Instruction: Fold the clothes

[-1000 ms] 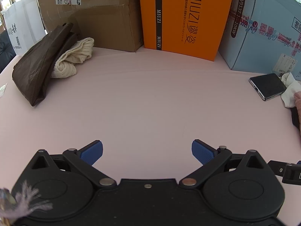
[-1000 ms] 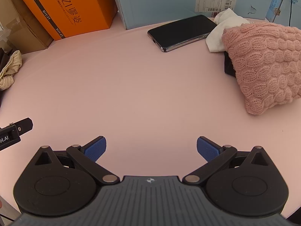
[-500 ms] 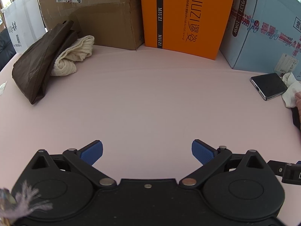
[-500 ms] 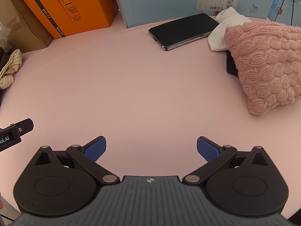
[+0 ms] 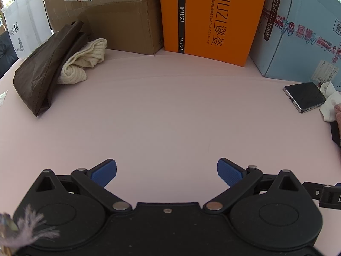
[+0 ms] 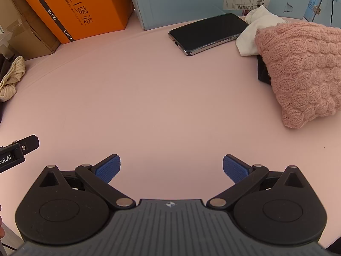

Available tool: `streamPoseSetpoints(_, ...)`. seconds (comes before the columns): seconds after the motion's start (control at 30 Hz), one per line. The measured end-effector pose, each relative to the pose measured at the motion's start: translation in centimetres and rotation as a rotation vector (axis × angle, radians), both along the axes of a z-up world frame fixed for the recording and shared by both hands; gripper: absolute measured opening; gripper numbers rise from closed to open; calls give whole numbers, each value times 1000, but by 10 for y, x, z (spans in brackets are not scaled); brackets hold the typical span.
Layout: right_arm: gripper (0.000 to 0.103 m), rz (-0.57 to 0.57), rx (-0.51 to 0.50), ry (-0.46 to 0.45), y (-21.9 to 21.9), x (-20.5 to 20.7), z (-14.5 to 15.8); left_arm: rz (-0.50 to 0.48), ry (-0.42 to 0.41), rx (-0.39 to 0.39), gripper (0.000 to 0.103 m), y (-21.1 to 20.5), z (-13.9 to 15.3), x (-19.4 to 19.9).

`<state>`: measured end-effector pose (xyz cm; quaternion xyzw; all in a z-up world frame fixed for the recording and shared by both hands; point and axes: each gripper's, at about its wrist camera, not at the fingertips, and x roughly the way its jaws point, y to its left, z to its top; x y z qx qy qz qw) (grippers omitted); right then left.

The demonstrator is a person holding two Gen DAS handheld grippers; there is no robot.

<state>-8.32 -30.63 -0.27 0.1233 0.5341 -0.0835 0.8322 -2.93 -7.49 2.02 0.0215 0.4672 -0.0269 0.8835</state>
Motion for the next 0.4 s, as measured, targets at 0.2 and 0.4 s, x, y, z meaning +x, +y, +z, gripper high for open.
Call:
streamPoseSetpoints(0.2, 103, -1, 2, 0, 1, 0, 0, 2, 4, 2, 103, -1, 0, 1)
streamPoseSetpoints(0.4, 103, 2, 4, 1, 1, 1, 0, 5, 11, 1, 103, -1, 0, 1)
